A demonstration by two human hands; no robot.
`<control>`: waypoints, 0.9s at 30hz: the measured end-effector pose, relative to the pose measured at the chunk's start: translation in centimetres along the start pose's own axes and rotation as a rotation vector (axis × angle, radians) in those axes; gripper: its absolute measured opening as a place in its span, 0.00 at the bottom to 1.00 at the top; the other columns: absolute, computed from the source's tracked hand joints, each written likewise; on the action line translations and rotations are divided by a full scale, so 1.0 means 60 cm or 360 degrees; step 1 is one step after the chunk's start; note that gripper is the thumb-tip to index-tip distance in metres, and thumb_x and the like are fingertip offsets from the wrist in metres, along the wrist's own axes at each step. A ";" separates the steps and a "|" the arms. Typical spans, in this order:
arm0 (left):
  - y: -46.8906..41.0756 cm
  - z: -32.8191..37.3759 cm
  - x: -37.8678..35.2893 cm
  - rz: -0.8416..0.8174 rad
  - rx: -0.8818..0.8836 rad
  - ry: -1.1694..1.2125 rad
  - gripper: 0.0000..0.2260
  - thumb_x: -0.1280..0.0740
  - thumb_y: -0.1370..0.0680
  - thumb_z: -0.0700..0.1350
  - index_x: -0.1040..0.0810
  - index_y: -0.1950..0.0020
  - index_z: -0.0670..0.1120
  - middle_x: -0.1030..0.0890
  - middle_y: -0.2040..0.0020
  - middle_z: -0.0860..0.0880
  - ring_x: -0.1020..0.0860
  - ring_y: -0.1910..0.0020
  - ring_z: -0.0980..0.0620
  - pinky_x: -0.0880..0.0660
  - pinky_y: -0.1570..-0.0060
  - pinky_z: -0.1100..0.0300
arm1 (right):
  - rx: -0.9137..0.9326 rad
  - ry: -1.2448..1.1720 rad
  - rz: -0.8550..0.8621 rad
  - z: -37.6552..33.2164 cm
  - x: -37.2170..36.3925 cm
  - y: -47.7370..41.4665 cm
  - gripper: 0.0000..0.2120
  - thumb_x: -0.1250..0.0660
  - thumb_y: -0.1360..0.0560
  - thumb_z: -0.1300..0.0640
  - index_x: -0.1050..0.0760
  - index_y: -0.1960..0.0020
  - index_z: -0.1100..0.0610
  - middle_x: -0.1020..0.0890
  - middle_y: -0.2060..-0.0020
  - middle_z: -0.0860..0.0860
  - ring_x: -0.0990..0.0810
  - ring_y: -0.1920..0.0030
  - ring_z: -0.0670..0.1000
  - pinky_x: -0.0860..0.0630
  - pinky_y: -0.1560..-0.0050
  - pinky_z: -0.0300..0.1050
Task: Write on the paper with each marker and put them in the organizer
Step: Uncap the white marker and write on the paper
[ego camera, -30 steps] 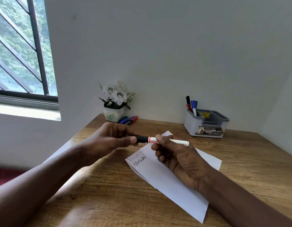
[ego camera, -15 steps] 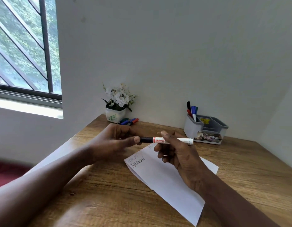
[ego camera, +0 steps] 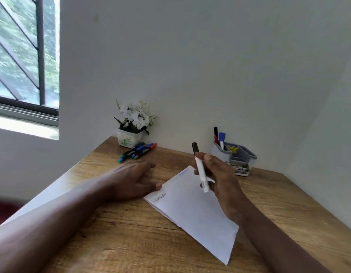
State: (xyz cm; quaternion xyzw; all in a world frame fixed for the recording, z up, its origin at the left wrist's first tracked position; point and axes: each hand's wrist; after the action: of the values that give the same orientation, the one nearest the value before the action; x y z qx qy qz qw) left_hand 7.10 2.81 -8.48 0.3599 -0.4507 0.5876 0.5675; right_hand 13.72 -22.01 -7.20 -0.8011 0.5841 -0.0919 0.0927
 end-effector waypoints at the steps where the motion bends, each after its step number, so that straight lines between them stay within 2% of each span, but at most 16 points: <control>1: -0.003 0.000 -0.001 -0.0011 -0.0007 0.0000 0.38 0.39 0.26 0.72 0.38 0.20 0.55 0.35 0.20 0.53 0.35 0.23 0.54 0.36 0.26 0.56 | 0.0044 0.0051 0.0074 0.001 0.005 -0.002 0.08 0.32 0.21 0.52 0.15 0.45 0.49 0.12 0.50 0.51 0.15 0.50 0.50 0.20 0.59 0.42; 3: -0.006 -0.001 -0.003 -0.0023 -0.0015 0.0018 0.35 0.38 0.24 0.70 0.37 0.21 0.55 0.35 0.21 0.54 0.35 0.24 0.54 0.36 0.26 0.56 | 0.0158 0.0153 0.0206 0.006 0.017 -0.012 0.09 0.30 0.21 0.59 0.16 0.45 0.49 0.12 0.55 0.49 0.15 0.54 0.47 0.19 0.57 0.42; 6: -0.010 -0.005 -0.002 -0.0036 -0.0028 0.0018 0.34 0.38 0.23 0.70 0.36 0.21 0.56 0.37 0.20 0.56 0.35 0.24 0.55 0.36 0.25 0.55 | 0.0316 0.0200 0.0458 0.005 0.041 -0.044 0.14 0.30 0.22 0.65 0.20 0.40 0.50 0.12 0.53 0.50 0.14 0.50 0.51 0.18 0.50 0.51; 8: -0.014 -0.008 -0.001 -0.0049 -0.0042 0.0038 0.33 0.38 0.24 0.70 0.35 0.22 0.57 0.35 0.21 0.57 0.33 0.26 0.55 0.34 0.27 0.55 | 0.0398 0.0199 0.0648 -0.005 0.062 -0.078 0.20 0.29 0.23 0.65 0.24 0.35 0.49 0.12 0.54 0.54 0.13 0.54 0.51 0.17 0.53 0.52; 10: -0.018 -0.009 0.000 -0.0054 -0.0059 0.0045 0.32 0.37 0.24 0.70 0.34 0.23 0.58 0.33 0.22 0.57 0.32 0.27 0.56 0.33 0.28 0.55 | 0.0452 0.0261 0.0778 -0.023 0.083 -0.115 0.28 0.28 0.23 0.63 0.30 0.29 0.43 0.14 0.53 0.56 0.13 0.56 0.51 0.17 0.56 0.50; 12: -0.021 -0.010 0.000 -0.0057 -0.0075 0.0039 0.31 0.37 0.24 0.69 0.34 0.23 0.58 0.34 0.22 0.57 0.33 0.27 0.56 0.33 0.28 0.56 | 0.0552 0.0485 0.0862 -0.042 0.107 -0.152 0.32 0.28 0.23 0.61 0.35 0.26 0.38 0.16 0.53 0.55 0.15 0.58 0.48 0.18 0.59 0.41; 14: -0.024 -0.011 -0.001 -0.0061 -0.0083 0.0044 0.31 0.37 0.23 0.69 0.34 0.23 0.58 0.35 0.22 0.58 0.34 0.26 0.56 0.34 0.27 0.56 | 0.0656 0.0764 0.0907 -0.062 0.130 -0.188 0.34 0.30 0.22 0.62 0.37 0.25 0.37 0.18 0.57 0.53 0.18 0.62 0.42 0.24 0.65 0.31; 16: -0.026 -0.012 -0.002 -0.0066 -0.0087 0.0050 0.31 0.37 0.24 0.69 0.34 0.23 0.58 0.36 0.22 0.58 0.34 0.25 0.56 0.35 0.27 0.56 | 0.0723 0.0979 0.0938 -0.080 0.150 -0.216 0.34 0.31 0.23 0.64 0.37 0.24 0.39 0.19 0.59 0.50 0.20 0.64 0.39 0.25 0.65 0.30; 19: -0.029 -0.015 -0.003 -0.0071 -0.0090 0.0042 0.31 0.37 0.24 0.70 0.34 0.23 0.59 0.36 0.22 0.58 0.34 0.25 0.56 0.35 0.27 0.55 | 0.0763 0.1162 0.0947 -0.087 0.180 -0.246 0.33 0.33 0.24 0.68 0.37 0.26 0.42 0.19 0.56 0.53 0.19 0.63 0.43 0.26 0.65 0.31; 23: -0.034 -0.018 -0.006 -0.0068 -0.0105 0.0013 0.32 0.39 0.25 0.71 0.34 0.24 0.60 0.36 0.22 0.58 0.36 0.25 0.55 0.37 0.25 0.52 | 0.0712 0.1428 0.0899 -0.064 0.210 -0.267 0.31 0.34 0.24 0.70 0.39 0.28 0.47 0.18 0.54 0.55 0.18 0.60 0.54 0.27 0.61 0.40; 27: -0.040 -0.020 -0.010 -0.0071 -0.0093 0.0009 0.32 0.40 0.26 0.73 0.35 0.24 0.62 0.37 0.22 0.59 0.37 0.23 0.55 0.38 0.24 0.49 | 0.0649 0.1594 0.0858 -0.027 0.227 -0.275 0.30 0.33 0.24 0.70 0.39 0.29 0.50 0.19 0.54 0.55 0.19 0.56 0.56 0.27 0.55 0.45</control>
State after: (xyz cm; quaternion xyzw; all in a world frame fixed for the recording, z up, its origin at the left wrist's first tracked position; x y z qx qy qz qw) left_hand 9.62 3.62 -9.15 0.3515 -0.4578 0.5625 0.5920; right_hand 32.58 -30.10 -0.87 -0.4501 0.7098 -0.5415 -0.0220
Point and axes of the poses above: each hand's wrist, its own y-axis away from the middle knuckle, its own x-axis out of the back of the hand, z = x × y
